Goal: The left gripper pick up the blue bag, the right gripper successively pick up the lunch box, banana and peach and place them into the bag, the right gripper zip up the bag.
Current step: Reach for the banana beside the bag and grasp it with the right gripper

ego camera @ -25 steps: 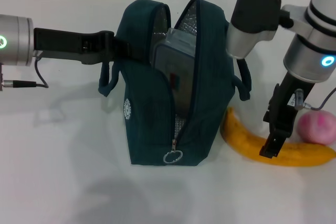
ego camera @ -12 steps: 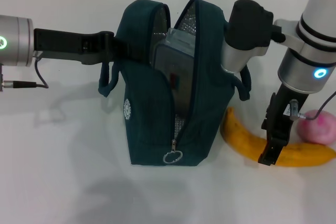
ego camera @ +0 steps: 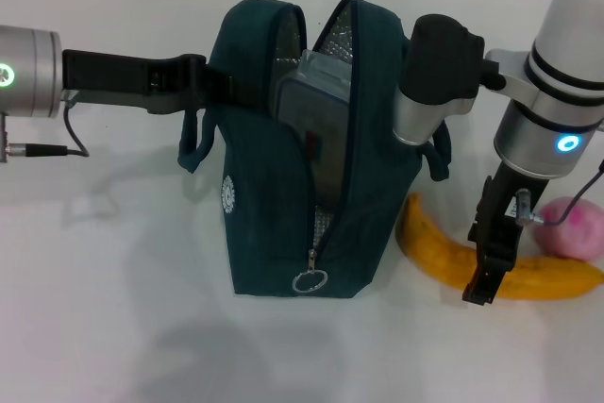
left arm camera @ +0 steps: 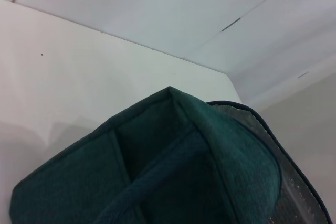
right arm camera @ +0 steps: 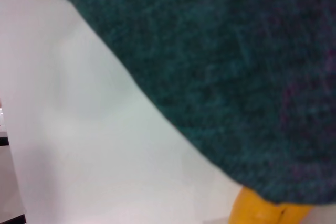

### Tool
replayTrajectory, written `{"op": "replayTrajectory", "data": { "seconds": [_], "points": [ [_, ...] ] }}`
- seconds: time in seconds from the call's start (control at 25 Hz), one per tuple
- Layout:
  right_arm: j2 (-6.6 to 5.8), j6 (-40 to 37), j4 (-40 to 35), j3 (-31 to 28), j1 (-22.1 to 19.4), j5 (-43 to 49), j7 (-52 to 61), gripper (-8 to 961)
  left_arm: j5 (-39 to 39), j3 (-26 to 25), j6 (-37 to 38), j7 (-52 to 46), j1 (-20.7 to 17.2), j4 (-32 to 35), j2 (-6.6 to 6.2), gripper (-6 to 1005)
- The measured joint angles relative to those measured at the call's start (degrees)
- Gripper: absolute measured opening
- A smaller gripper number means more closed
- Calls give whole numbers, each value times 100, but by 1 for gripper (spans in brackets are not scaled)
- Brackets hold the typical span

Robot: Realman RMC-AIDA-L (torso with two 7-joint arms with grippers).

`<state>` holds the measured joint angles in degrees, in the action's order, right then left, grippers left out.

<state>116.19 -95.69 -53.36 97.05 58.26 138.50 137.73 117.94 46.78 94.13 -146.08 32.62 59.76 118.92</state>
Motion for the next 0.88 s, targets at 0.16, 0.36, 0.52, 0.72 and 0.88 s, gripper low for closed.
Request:
{"op": "replayTrajectory", "data": {
  "seconds": [0.16, 0.36, 0.52, 0.72, 0.88],
  "points": [
    [0, 37, 3, 46, -4, -8, 0, 838, 0, 7, 0, 0, 5, 0, 0, 42],
    [0, 119, 3, 236, -23, -29, 33, 833, 1, 4, 0, 2, 4, 0, 9, 42],
    [0, 197, 2, 436, -26, -87, 78, 829, 1, -2, 0, 14, -7, 0, 10, 42],
    [0, 249, -16, 455, -33, -92, 112, 805, 1, 3, 0, 18, -16, 0, 9, 43],
    [0, 277, -7, 505, -31, -92, 121, 761, 1, 5, 0, 24, -18, 0, 15, 43]
  ]
}}
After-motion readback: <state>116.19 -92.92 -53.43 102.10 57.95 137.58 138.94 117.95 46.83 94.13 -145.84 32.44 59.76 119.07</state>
